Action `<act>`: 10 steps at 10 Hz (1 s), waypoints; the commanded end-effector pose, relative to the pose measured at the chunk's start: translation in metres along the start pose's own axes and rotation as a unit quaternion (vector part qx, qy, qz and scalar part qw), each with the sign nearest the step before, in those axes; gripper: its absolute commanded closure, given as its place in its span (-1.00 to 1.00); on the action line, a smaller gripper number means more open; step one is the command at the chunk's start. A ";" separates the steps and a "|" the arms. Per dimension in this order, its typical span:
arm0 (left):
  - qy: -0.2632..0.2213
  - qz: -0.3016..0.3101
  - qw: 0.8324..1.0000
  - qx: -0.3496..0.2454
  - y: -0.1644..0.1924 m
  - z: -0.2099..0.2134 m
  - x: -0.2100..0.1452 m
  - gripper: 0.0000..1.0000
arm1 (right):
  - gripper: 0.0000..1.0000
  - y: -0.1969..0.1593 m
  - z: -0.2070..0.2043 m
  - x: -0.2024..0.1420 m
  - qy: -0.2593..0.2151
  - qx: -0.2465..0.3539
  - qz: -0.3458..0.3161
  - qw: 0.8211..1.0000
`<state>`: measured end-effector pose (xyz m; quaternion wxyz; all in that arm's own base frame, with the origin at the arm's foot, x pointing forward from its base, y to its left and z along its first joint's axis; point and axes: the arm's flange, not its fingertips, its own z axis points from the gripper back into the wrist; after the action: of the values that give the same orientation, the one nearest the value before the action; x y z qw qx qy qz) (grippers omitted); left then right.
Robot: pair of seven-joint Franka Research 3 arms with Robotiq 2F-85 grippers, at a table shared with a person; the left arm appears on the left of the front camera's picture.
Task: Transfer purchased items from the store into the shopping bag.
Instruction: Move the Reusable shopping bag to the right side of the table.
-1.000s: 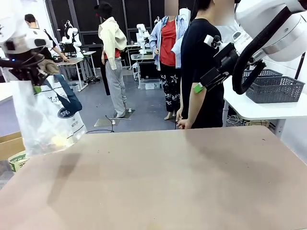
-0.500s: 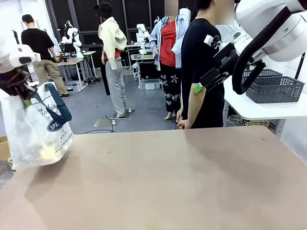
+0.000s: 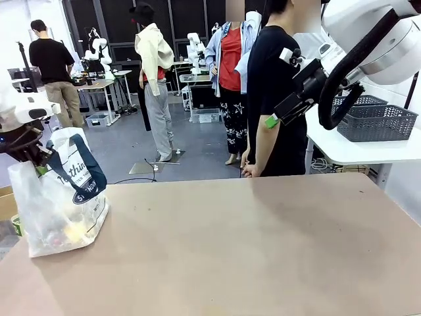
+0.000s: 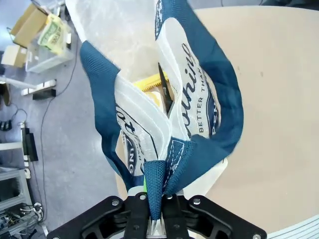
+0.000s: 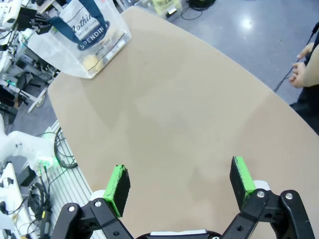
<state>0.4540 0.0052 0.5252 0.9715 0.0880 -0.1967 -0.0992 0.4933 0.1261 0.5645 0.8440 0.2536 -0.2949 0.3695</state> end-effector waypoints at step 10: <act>-0.010 -0.023 1.000 -0.015 -0.032 0.044 0.032 -1.00 | -1.00 0.001 0.000 -0.001 0.000 0.002 -0.003 1.000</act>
<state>0.4588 -0.0408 0.5597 0.9667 0.0776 -0.2071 -0.1285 0.4932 0.1265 0.5645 0.8438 0.2536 -0.2947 0.3698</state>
